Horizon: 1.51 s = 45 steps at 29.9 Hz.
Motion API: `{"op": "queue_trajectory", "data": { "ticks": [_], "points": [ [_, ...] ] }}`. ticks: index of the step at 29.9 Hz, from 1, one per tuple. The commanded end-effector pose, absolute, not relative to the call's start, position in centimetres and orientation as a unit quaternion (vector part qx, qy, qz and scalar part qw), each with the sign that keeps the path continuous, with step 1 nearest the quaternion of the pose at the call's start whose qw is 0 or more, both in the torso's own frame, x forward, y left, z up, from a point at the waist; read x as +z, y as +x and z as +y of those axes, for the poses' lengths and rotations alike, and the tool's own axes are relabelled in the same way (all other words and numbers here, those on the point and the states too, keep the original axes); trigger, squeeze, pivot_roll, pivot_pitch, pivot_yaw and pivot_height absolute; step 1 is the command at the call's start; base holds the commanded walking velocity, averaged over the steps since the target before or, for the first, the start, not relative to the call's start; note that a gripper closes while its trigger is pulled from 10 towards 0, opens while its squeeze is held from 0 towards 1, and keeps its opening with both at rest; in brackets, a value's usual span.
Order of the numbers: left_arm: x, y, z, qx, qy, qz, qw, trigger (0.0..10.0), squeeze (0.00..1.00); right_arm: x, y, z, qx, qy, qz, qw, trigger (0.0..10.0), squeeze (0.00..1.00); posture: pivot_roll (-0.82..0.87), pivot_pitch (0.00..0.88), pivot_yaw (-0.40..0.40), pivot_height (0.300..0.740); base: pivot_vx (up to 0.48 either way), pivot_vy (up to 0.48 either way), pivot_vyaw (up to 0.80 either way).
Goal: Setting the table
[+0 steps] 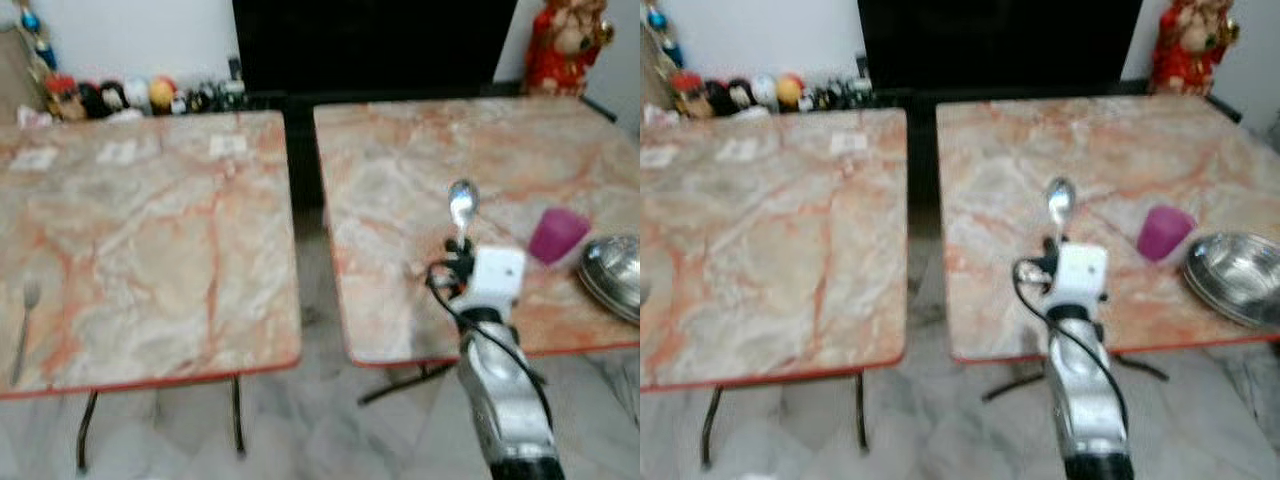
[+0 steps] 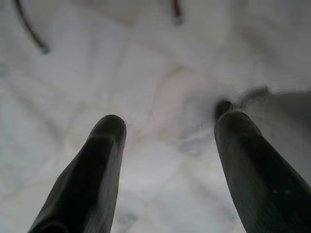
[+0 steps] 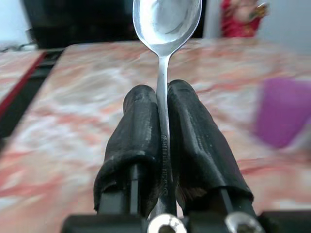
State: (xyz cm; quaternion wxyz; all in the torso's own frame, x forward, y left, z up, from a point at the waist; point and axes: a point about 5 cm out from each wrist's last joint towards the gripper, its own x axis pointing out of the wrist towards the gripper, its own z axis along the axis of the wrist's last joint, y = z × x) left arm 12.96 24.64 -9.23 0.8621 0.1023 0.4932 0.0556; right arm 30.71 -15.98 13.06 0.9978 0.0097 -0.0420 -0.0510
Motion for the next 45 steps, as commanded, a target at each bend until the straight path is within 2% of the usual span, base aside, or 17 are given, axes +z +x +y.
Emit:
{"op": "queue_trajectory", "data": {
  "ticks": [1, 11, 26, 32, 37, 45],
  "points": [
    [-9.2, 12.6, 25.4, 0.067, 0.110, 0.500, 0.857, 10.0, 0.00, 13.6, 30.9, -15.2, -0.041, 0.013, -0.055, 0.998, 10.0, 0.00, -0.09, 0.017, 0.005, 0.740, 0.000, -0.480, 0.00],
    [-9.1, 11.7, 26.4, 0.075, 0.108, 0.506, 0.852, 10.0, 0.00, 13.7, 31.0, -15.3, -0.045, 0.010, -0.057, 0.997, 10.0, 0.00, -0.09, 0.017, 0.000, 0.740, 0.000, -0.480, 0.00],
    [-9.7, 11.2, 24.9, 0.067, 0.105, 0.509, 0.852, 10.0, 0.00, 13.8, 31.0, -15.9, -0.057, 0.007, -0.059, 0.997, 10.0, 0.00, -0.10, 0.020, -0.001, 0.740, 0.000, -0.467, 0.00],
    [-9.5, 11.8, 25.0, 0.071, 0.102, 0.503, 0.855, 10.0, 0.00, 13.8, 31.1, -16.0, -0.061, 0.005, -0.059, 0.996, 10.0, 0.00, -0.10, 0.022, -0.002, 0.740, 0.000, 0.000, 0.00],
    [-9.0, 13.7, 24.6, 0.072, 0.093, 0.488, 0.865, 10.0, 0.00, 13.8, 31.1, -16.4, -0.068, 0.003, -0.058, 0.996, 10.0, 0.00, -0.10, 0.022, -0.002, 0.740, 0.000, 0.000, 0.00],
    [-8.9, 14.3, 24.4, 0.069, 0.092, 0.485, 0.867, 10.0, 0.00, 13.9, 31.2, -16.5, -0.073, 0.002, -0.060, 0.996, 10.0, 0.00, -0.10, 0.022, -0.003, 0.740, 0.145, 0.000, 0.00]
  ]
}}
